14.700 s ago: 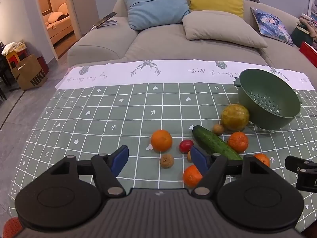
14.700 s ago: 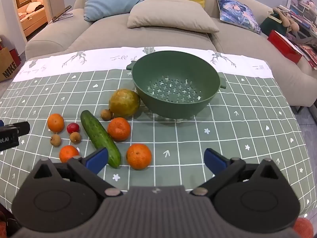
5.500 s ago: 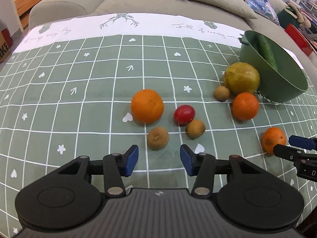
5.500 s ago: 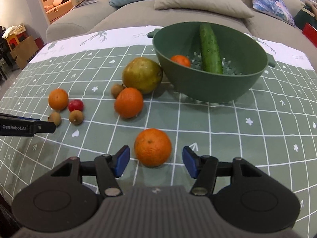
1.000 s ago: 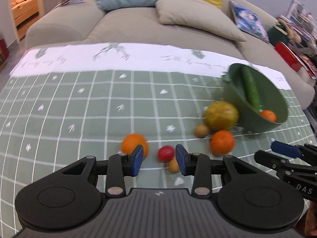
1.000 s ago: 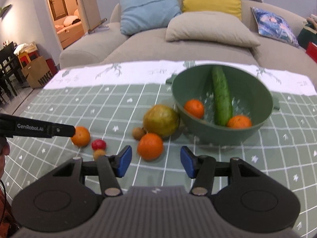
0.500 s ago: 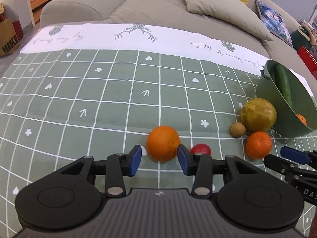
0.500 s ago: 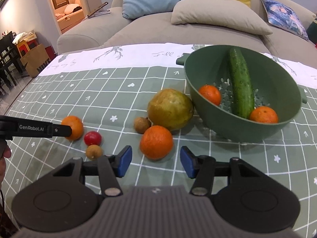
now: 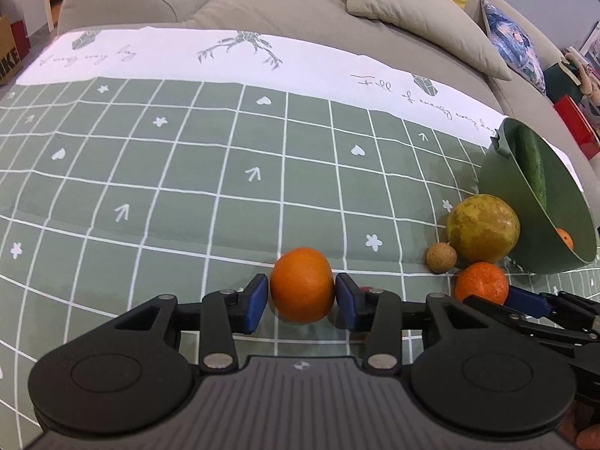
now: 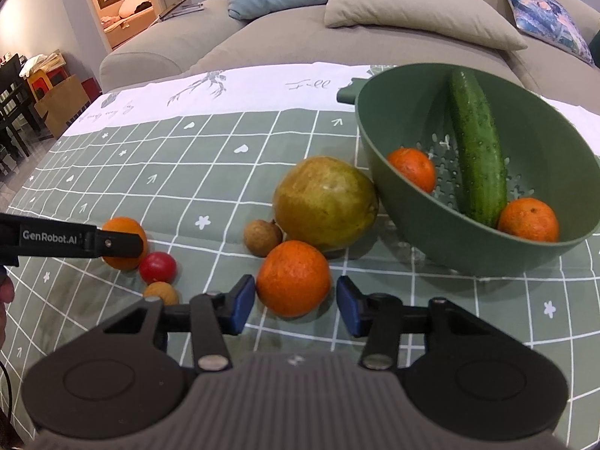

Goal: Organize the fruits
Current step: 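Grasp a tangerine with the left tool while the right grasps another tangerine, then carry both tangerines into the colander and open both tools, then move the left tool to the small brown fruit beside the red fruit and close, then lift the small brown fruit with the left tool while the right grasps another brown fruit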

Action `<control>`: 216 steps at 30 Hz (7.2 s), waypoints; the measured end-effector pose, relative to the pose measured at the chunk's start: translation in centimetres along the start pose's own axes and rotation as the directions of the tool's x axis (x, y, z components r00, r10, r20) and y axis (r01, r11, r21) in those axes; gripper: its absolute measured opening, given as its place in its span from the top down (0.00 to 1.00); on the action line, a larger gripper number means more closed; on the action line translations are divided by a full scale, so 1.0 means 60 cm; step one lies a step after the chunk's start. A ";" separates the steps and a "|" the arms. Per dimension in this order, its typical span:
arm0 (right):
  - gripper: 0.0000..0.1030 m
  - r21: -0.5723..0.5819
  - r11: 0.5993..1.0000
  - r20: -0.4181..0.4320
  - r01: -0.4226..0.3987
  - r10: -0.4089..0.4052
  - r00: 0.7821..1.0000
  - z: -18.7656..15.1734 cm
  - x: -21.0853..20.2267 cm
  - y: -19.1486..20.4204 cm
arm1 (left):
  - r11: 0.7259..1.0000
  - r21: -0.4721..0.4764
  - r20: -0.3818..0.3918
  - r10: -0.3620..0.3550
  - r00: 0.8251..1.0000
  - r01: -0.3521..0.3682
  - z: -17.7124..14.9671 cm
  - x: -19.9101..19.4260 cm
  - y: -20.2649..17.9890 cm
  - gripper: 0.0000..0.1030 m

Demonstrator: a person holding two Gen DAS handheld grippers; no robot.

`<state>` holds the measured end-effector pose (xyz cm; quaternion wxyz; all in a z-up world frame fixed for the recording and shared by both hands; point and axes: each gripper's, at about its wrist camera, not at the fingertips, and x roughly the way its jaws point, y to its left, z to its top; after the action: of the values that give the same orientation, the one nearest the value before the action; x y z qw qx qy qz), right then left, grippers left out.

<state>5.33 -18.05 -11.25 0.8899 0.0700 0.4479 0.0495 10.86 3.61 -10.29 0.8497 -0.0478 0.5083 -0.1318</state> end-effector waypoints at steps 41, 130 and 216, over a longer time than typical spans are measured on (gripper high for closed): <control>0.64 -0.113 0.992 0.052 0.048 -0.042 0.998 0.080 -0.189 -0.158 | 0.935 0.256 -0.069 -0.237 0.969 0.247 0.098 -0.050 -0.288 0.60; 0.56 -0.056 0.997 0.072 0.059 -0.055 0.996 -0.078 -0.107 0.022 | 0.991 0.122 -0.001 -0.058 0.998 0.058 -0.071 -0.066 -0.074 0.57; 0.78 -0.026 0.999 0.069 0.021 -0.019 0.997 -0.075 -0.167 -0.033 | 0.974 0.200 -0.004 -0.110 0.994 0.108 -0.038 -0.123 -0.179 0.75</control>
<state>-4.19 -21.17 -6.28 0.9061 0.0554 0.4172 0.0440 3.67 -4.57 -2.79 0.8435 0.0098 0.4860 -0.2285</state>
